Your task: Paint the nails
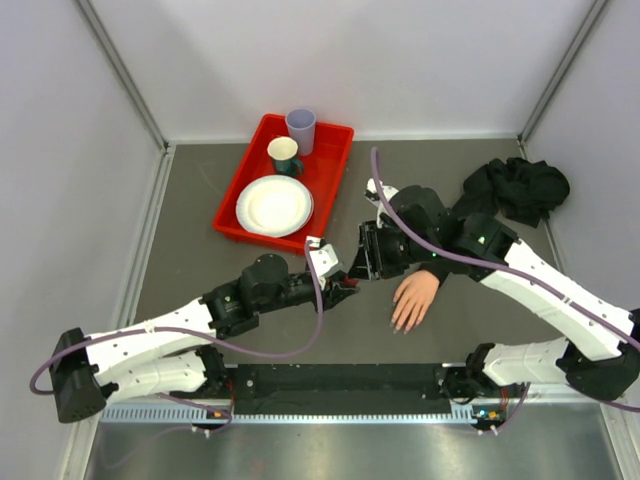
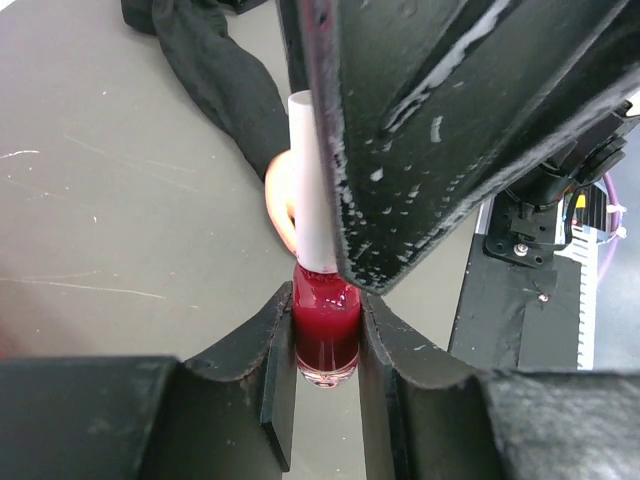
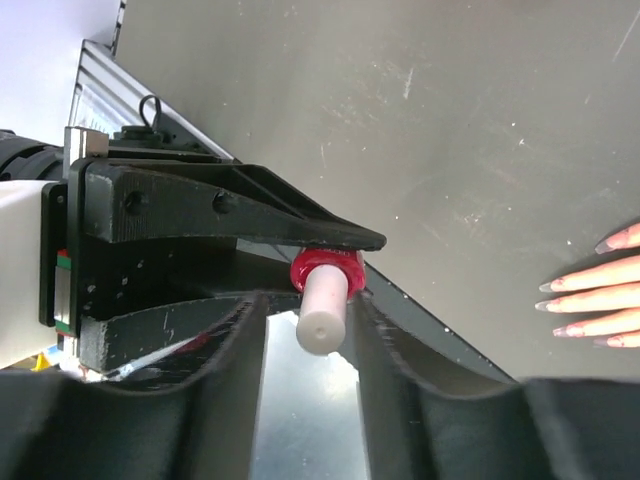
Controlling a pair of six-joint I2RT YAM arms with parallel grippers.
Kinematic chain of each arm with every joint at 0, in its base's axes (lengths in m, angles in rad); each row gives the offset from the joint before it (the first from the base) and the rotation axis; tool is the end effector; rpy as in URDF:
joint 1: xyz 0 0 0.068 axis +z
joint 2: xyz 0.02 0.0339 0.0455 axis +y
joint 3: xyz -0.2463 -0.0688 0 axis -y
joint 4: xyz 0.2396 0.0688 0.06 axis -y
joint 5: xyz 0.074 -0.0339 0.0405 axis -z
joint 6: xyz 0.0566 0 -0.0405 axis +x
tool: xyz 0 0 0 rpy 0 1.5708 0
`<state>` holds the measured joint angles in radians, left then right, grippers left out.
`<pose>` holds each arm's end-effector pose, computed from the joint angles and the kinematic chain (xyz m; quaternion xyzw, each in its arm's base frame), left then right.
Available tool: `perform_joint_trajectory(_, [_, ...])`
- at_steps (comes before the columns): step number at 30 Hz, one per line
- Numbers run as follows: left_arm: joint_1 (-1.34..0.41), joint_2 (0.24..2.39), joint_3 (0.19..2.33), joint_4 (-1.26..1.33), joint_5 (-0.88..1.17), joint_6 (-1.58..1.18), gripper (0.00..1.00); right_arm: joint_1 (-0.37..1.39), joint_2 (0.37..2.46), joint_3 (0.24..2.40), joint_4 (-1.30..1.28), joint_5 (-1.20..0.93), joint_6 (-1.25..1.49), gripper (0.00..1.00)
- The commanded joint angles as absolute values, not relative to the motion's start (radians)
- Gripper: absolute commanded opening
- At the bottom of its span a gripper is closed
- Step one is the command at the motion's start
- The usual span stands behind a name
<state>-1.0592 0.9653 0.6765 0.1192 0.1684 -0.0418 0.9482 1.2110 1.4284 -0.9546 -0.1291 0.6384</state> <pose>0.1163 -0.2266 0.2834 0.4184 0.6389 -0.3908 0.5139 0.1402 0.2079 0.3668 -0.1666 0.8975 0.3293 0.2414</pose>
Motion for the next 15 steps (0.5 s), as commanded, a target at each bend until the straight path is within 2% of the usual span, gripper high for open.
perform_joint_trajectory(1, [-1.063, 0.936, 0.681, 0.170, 0.192, -0.032, 0.00, 0.951, 1.210, 1.440, -0.916, -0.147, 0.632, 0.33])
perform_joint_trajectory(5, [-1.063, 0.931, 0.681, 0.178, 0.233, -0.044, 0.00, 0.951, 1.213, 1.437, -0.914, -0.155, 0.595, 0.14])
perform_joint_trajectory(6, [-1.063, 0.930, 0.681, 0.179, 0.247, -0.057, 0.00, 0.950, 1.213, 1.433, -0.911, -0.161, 0.582, 0.00])
perform_joint_trajectory(12, [-1.063, 0.890, 0.670, 0.222, 0.469, -0.152, 0.00, 0.951, 1.151, 1.336, -0.774, -0.288, 0.327, 0.00])
perform_joint_trajectory(15, [-1.062, 0.868, 0.661, 0.259, 0.595, -0.204, 0.00, 0.951, 1.066, 1.240, -0.684, -0.434, 0.181, 0.00])
